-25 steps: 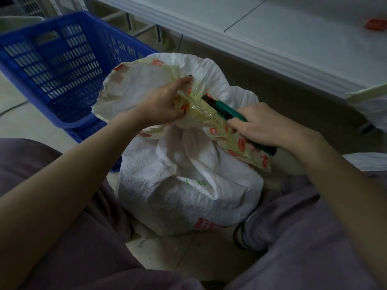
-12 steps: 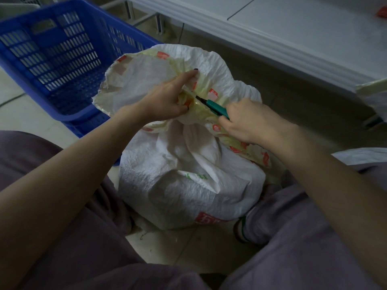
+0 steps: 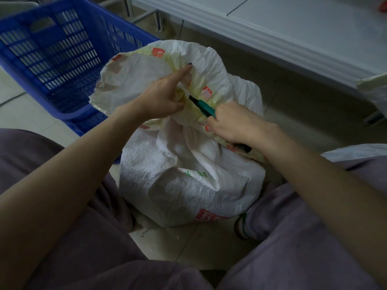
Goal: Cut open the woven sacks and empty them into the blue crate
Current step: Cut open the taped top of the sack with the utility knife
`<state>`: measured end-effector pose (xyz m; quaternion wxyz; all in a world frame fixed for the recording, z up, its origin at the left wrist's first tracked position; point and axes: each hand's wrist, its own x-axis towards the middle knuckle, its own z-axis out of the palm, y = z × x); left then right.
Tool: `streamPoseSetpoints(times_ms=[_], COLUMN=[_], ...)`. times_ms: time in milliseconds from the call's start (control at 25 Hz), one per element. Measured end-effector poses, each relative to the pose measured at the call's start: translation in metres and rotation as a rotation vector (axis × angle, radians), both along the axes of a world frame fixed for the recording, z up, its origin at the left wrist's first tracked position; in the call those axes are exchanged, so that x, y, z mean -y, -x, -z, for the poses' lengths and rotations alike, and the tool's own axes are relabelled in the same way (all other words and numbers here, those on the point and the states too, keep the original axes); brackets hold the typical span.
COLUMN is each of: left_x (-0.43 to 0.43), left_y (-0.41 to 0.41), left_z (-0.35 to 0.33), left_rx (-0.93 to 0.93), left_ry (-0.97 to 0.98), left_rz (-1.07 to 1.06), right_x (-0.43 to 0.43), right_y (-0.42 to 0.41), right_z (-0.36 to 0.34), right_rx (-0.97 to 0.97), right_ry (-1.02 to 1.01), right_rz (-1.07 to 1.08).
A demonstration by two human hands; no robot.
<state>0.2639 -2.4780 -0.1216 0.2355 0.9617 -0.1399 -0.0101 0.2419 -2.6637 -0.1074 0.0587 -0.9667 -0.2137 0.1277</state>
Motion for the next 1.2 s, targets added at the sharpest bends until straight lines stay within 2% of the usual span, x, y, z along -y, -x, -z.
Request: streamPoseSetpoints(times_ms=[440,680,880,1200], left_x=[0.002,0.003,-0.006,-0.003], left_y=[0.005,0.008,0.004,0.001], left_z=[-0.007,-0.006,-0.008,-0.01], left_rx=[0.042,0.06,0.078,0.054], left_ry=[0.006,-0.046,-0.039,0.013], left_rz=[0.023,0.051,-0.035,-0.033], right_x=[0.0,-0.01,0.0,0.013], right_y=[-0.001,-0.004,0.002,0.003], right_z=[-0.001,0.007,0.01,-0.009], right_rx=[0.081,0.031,-0.052,0.092], right_ry=[0.03,0.022,0.116,0.104], right_rz=[0.02,0.058,0.057,0.037])
